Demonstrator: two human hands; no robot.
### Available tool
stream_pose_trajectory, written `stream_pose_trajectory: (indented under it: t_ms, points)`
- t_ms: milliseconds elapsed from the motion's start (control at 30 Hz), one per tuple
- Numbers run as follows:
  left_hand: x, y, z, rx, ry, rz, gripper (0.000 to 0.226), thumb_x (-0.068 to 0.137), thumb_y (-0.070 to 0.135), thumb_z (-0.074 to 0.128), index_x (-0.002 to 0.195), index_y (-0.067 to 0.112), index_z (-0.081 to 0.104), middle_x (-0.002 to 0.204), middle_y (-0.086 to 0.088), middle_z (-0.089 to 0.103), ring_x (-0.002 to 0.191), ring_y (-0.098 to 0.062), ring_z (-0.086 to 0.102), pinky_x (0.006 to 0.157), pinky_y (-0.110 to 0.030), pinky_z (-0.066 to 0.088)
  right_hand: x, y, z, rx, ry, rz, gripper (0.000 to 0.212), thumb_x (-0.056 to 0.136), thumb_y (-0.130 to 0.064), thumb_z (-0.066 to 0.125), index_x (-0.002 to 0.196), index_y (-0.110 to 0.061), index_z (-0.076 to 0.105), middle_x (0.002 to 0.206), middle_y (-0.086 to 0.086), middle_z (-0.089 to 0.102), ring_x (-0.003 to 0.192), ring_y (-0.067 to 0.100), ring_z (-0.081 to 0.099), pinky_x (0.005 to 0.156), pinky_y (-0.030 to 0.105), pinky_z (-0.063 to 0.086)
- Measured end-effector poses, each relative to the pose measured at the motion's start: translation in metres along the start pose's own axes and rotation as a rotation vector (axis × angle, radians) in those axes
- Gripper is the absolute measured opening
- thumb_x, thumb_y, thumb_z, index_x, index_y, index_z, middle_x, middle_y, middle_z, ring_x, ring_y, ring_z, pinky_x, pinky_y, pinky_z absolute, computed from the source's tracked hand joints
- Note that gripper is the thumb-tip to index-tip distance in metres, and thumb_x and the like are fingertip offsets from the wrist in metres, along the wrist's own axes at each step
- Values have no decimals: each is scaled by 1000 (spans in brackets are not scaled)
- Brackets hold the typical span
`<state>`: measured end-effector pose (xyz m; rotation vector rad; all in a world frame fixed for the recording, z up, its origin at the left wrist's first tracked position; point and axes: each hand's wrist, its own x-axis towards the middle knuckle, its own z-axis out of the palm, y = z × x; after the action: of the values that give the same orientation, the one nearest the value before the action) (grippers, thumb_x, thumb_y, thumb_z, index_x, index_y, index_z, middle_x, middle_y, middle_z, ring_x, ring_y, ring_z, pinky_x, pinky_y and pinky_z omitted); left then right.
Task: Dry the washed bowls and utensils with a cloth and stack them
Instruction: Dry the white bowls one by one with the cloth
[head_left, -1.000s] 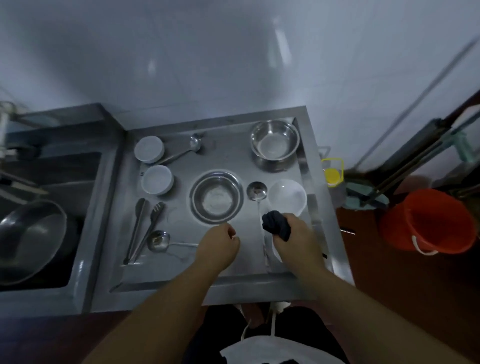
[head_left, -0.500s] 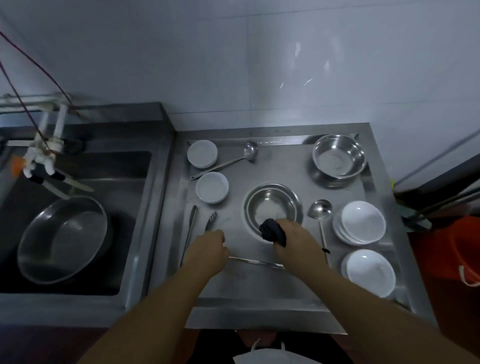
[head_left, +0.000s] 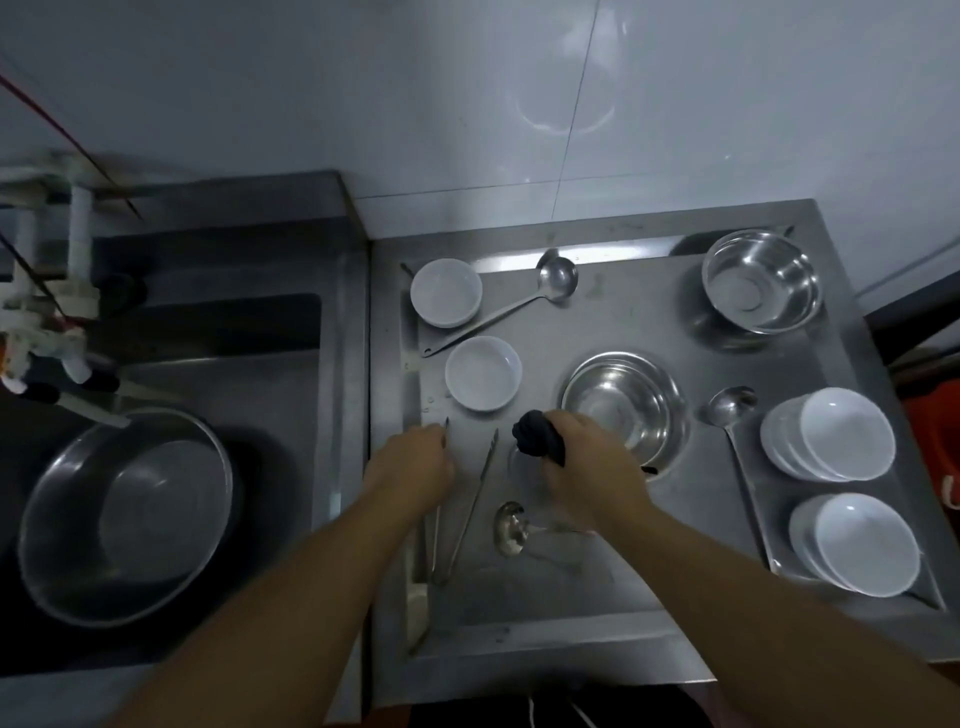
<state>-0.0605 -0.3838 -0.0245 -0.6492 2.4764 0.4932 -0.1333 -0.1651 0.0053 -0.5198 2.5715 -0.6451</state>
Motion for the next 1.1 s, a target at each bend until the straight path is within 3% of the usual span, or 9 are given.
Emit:
stream_pose_trajectory:
  t_ms: [133,267,467,567,667,733,933,1033,1100]
  points:
    - [33,4,-7,-115,-5,-45,20,98,26,52,112,17,62,113,-5,67,92,-22,61,78,-36,54,31,-1,2,3,-22,19,40,91,-21,66,130,-26,62,113,0,66,99,24,64,76,39,54]
    - [67,20,-12,-225,-6,-81,30,104,21,50,130,9,58,128,-10,64,105,-25,60,76,-29,38,61,7,7,25,-24,14,42,92,-21,66,133,-27,61,115,-1,67,100,23,65,76,33,47]
    - [112,33,-6,-412,19,-247,40,101,23,52,136,4,52,131,-19,62,110,-36,63,83,-37,53,87,19,15,179,2,92,36,93,-18,64,128,-23,62,112,1,67,100,21,62,78,37,51]
    - [124,40,-4,-382,24,-280,36,101,18,52,134,2,54,133,-22,60,112,-38,61,79,-33,46,91,23,17,218,-21,101,35,93,-18,64,127,-22,62,114,0,66,101,21,61,80,38,51]
    - [127,44,-3,-347,39,-302,32,100,10,50,131,2,56,137,-25,56,125,-40,56,91,-40,49,96,27,16,219,-45,96,38,93,-17,64,131,-22,61,117,1,66,104,21,61,82,39,52]
    - [129,44,-4,-354,65,-310,28,97,8,50,123,3,59,129,-22,62,117,-38,59,90,-41,51,98,30,14,225,-60,91,41,92,-17,65,133,-22,61,119,1,66,105,22,61,84,39,53]
    - [118,49,-13,-561,62,-374,13,91,13,56,96,5,65,98,-13,69,80,-26,62,61,-31,48,95,32,1,281,-42,102,38,94,-19,65,132,-24,61,115,-2,66,102,19,63,85,38,55]
    - [104,57,-19,-686,69,-419,17,90,20,60,76,13,64,83,-10,69,81,-32,67,69,-36,54,88,29,-6,324,-34,90,37,94,-23,64,130,-26,61,113,-4,67,101,18,63,86,41,57]
    - [92,60,-22,-775,99,-445,12,89,23,62,81,16,66,85,-7,69,85,-31,67,74,-38,56,81,26,-12,349,-20,79,36,95,-26,64,130,-28,60,110,-6,67,99,16,63,85,40,57]
